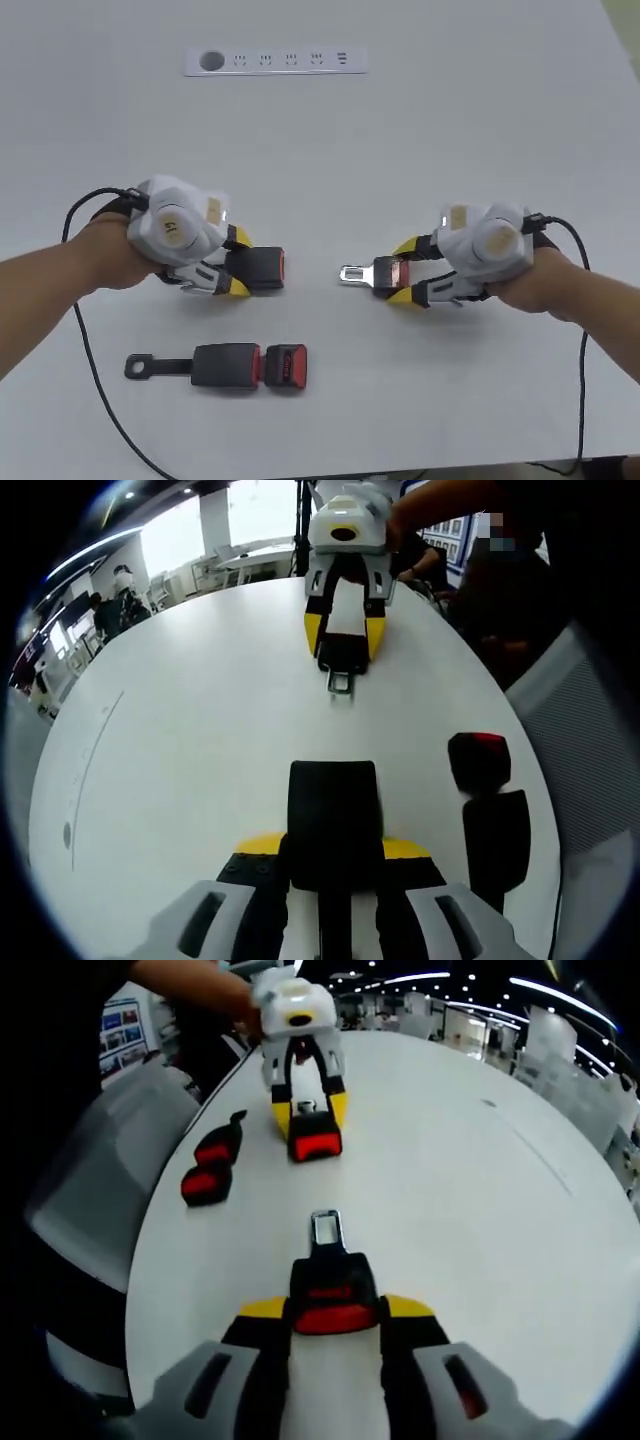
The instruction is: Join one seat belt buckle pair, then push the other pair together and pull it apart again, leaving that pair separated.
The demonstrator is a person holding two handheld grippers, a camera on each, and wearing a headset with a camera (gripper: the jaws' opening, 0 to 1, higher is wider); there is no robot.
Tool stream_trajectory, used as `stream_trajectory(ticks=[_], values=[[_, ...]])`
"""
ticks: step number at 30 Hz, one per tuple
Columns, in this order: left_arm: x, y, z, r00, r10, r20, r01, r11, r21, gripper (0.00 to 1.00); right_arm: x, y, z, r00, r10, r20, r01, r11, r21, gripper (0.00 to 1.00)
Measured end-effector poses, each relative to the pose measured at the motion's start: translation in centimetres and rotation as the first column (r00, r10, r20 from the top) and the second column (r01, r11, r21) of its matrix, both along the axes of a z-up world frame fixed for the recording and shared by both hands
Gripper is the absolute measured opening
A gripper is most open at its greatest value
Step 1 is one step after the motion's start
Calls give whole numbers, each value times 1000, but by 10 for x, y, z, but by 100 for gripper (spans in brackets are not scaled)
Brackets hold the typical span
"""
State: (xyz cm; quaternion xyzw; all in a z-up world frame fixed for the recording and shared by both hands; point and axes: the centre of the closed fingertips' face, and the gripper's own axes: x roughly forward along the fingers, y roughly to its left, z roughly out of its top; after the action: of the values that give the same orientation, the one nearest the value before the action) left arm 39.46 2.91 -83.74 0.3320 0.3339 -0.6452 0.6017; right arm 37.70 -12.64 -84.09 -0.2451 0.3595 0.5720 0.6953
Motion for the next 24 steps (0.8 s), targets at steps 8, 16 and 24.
stream_trajectory(ticks=[8, 16, 24], values=[[0, -1, 0, 1000, -15, -1, 15, 1000, 11, 34, 7, 31, 1, 1000, 23, 9, -23, 999, 35, 34], [0, -1, -1, 1000, -24, 1, 24, 1000, 15, 34, 11, 54, 1, 1000, 15, 1, -15, 999, 40, 34], [-1, -1, 0, 1000, -29, 2, 29, 999, 15, 34, 10, 77, 0, 1000, 27, -11, -26, 998, 54, 34]])
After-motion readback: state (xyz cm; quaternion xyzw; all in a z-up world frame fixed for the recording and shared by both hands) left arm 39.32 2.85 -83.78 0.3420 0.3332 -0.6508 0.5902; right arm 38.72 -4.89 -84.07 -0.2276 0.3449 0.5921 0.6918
